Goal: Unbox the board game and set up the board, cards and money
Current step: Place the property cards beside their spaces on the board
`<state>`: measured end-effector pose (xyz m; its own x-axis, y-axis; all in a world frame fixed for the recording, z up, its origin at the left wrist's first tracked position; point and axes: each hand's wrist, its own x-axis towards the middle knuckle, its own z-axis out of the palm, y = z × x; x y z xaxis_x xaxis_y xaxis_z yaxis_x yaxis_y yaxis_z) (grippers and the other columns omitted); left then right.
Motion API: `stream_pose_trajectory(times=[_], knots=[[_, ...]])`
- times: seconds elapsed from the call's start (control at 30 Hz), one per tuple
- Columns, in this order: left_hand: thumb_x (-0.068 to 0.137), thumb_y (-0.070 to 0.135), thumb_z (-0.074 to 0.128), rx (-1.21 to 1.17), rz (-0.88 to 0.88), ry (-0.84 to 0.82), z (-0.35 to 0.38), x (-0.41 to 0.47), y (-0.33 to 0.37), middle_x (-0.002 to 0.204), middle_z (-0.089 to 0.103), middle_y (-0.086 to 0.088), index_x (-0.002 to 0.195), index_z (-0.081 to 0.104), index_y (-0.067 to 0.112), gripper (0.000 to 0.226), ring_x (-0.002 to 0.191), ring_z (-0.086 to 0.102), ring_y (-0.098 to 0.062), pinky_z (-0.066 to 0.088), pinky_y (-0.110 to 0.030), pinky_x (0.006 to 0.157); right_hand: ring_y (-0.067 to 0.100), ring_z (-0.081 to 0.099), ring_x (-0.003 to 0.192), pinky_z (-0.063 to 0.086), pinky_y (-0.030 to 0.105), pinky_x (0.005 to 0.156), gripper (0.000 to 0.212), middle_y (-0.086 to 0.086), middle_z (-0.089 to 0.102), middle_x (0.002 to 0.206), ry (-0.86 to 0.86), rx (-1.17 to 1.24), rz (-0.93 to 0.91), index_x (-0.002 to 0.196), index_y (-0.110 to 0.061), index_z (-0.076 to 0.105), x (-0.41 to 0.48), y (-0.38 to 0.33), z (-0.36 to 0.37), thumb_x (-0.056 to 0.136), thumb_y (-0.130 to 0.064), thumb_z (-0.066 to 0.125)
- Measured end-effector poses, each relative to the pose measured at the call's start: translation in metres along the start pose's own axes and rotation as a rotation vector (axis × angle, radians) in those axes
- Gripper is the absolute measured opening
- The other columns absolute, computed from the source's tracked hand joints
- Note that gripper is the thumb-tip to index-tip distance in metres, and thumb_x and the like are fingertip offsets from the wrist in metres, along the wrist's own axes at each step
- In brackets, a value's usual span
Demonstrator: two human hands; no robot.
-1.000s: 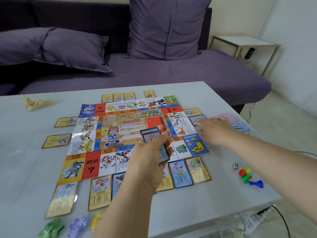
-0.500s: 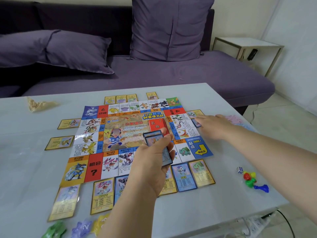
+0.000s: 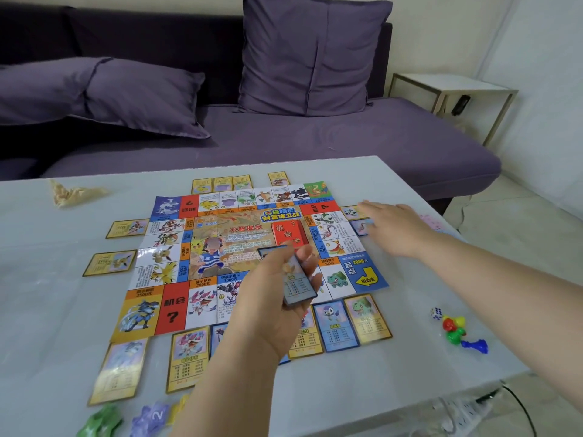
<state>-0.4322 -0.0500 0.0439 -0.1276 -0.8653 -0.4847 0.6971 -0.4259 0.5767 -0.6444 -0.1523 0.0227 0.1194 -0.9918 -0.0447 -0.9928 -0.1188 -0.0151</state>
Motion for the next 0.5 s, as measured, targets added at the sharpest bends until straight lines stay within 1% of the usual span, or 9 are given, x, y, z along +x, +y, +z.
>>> stream_pose_trajectory(times=[0.07,0.1,0.17,0.2,0.27,0.37,0.43,0.47,0.5], knots=[[0.096,0.01,0.042,-0.014,-0.03,-0.031,-0.003,-0.001,0.002,0.095,0.07,-0.016,0.118,0.054,0.004,0.026,0.082,0.067,-0.025,0.054,-0.038,0.072,0.021,0.035,0.137,0.027,0.031,0.109,0.044,0.003,0.034,0.152,0.116,0.217,0.042,0.144,-0.013,0.036,-0.013,-0.011,-0.018,0.099,-0.012,0.033],[0.096,0.007,0.038,-0.006,-0.037,-0.044,-0.004,-0.001,0.001,0.102,0.069,-0.019,0.121,0.051,0.002,0.029,0.086,0.067,-0.027,0.053,-0.038,0.071,0.019,0.038,0.134,0.03,0.029,0.107,0.042,0.002,0.04,0.149,0.165,0.391,0.063,0.142,-0.013,0.041,-0.022,-0.02,-0.027,0.1,-0.012,0.035],[0.096,0.001,0.033,0.039,-0.028,-0.064,-0.006,-0.002,0.0,0.105,0.068,-0.02,0.122,0.049,-0.002,0.031,0.09,0.068,-0.026,0.054,-0.036,0.07,0.01,0.049,0.121,0.036,0.024,0.099,0.036,-0.005,0.054,0.132,0.185,0.727,0.054,0.133,-0.013,0.053,-0.046,-0.044,-0.042,0.1,-0.016,0.04],[0.097,-0.001,0.033,0.072,-0.016,-0.083,-0.007,-0.002,-0.001,0.104,0.069,-0.018,0.122,0.05,-0.002,0.03,0.09,0.069,-0.025,0.055,-0.035,0.07,0.007,0.052,0.115,0.038,0.021,0.095,0.033,-0.007,0.058,0.126,0.172,0.837,0.041,0.128,-0.015,0.058,-0.06,-0.057,-0.045,0.099,-0.019,0.044],[0.098,-0.001,0.035,0.135,-0.001,-0.153,-0.01,-0.004,-0.003,0.101,0.072,-0.015,0.122,0.052,-0.002,0.03,0.089,0.071,-0.021,0.059,-0.031,0.068,0.002,0.057,0.107,0.04,0.013,0.087,0.025,-0.011,0.064,0.116,0.154,1.0,0.038,0.117,-0.022,0.065,-0.086,-0.079,-0.042,0.096,-0.024,0.051],[0.096,0.0,0.042,0.242,-0.01,-0.249,-0.015,-0.012,-0.003,0.099,0.073,-0.012,0.114,0.059,0.003,0.025,0.087,0.072,-0.019,0.059,-0.028,0.07,0.001,0.065,0.087,0.047,0.018,0.082,0.009,-0.009,0.071,0.093,0.156,1.175,0.077,0.096,-0.029,0.065,-0.11,-0.098,-0.03,0.091,-0.025,0.058],[0.093,0.001,0.048,0.298,-0.011,-0.268,-0.018,-0.019,-0.004,0.094,0.073,-0.014,0.103,0.062,0.005,0.018,0.081,0.072,-0.02,0.059,-0.03,0.069,-0.003,0.065,0.068,0.046,0.01,0.066,0.005,-0.009,0.07,0.079,0.162,1.238,0.141,0.087,-0.027,0.065,-0.12,-0.103,-0.024,0.088,-0.023,0.062],[0.092,0.002,0.05,0.326,-0.011,-0.275,-0.019,-0.022,-0.004,0.092,0.073,-0.014,0.1,0.062,0.005,0.016,0.078,0.072,-0.02,0.06,-0.031,0.069,-0.004,0.063,0.061,0.045,0.008,0.058,0.004,-0.01,0.068,0.073,0.164,1.289,0.184,0.084,-0.024,0.065,-0.124,-0.105,-0.021,0.087,-0.022,0.064],[0.092,0.002,0.051,0.356,-0.007,-0.284,-0.021,-0.025,-0.004,0.089,0.073,-0.014,0.098,0.063,0.005,0.014,0.076,0.072,-0.02,0.06,-0.03,0.066,-0.003,0.062,0.058,0.044,0.01,0.055,0.005,-0.01,0.067,0.068,0.156,1.339,0.229,0.082,-0.022,0.066,-0.128,-0.107,-0.019,0.086,-0.022,0.065]])
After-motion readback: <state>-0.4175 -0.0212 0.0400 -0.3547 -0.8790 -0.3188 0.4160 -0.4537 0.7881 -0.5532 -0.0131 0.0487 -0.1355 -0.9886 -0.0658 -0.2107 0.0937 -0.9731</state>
